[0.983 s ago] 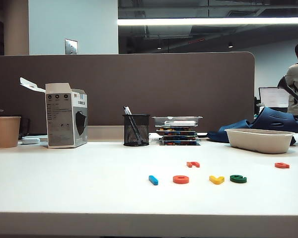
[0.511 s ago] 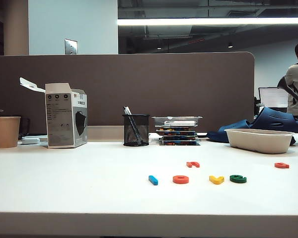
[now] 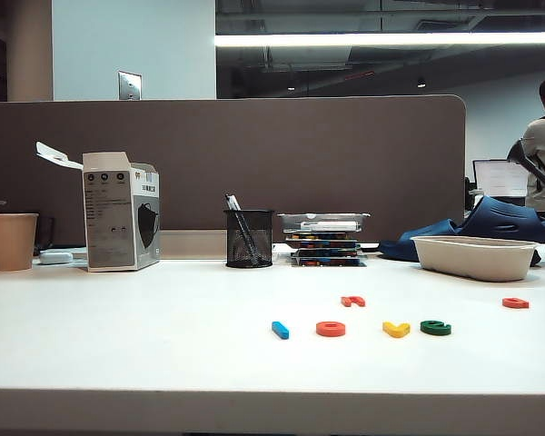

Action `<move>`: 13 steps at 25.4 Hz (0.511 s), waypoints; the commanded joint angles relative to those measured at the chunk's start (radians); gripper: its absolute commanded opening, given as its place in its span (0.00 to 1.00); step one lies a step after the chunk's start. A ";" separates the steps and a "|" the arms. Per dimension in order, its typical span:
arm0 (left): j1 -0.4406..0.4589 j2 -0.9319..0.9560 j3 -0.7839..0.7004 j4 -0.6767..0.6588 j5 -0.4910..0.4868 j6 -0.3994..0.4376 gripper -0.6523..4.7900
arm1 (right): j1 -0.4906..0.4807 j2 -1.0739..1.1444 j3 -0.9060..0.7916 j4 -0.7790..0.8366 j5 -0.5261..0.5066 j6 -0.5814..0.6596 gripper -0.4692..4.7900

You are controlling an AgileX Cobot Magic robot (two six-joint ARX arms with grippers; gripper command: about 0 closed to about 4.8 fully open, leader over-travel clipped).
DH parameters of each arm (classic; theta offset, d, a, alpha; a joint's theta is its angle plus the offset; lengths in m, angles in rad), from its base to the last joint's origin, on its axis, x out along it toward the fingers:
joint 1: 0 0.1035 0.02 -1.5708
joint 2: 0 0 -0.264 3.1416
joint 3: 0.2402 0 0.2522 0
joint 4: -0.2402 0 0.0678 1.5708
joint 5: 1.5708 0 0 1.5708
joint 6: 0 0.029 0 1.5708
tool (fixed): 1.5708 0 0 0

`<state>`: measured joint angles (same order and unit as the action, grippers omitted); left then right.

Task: Select the appropriate letters from the row of letter magnets placed on the table to arrange into the word "love".

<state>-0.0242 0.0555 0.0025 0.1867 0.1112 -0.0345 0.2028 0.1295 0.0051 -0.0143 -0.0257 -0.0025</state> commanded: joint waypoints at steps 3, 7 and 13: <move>0.001 0.000 0.005 0.023 0.006 -0.004 0.11 | 0.002 0.001 -0.006 0.018 0.008 -0.028 0.08; 0.001 0.000 0.005 -0.005 0.005 -0.003 0.11 | 0.002 0.001 -0.006 0.019 0.005 -0.028 0.08; 0.001 0.000 0.005 -0.039 0.005 -0.003 0.11 | 0.002 0.001 -0.006 0.016 0.005 -0.028 0.08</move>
<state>-0.0242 0.0555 0.0021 0.1493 0.1123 -0.0357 0.2028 0.1295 0.0051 -0.0151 -0.0223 -0.0273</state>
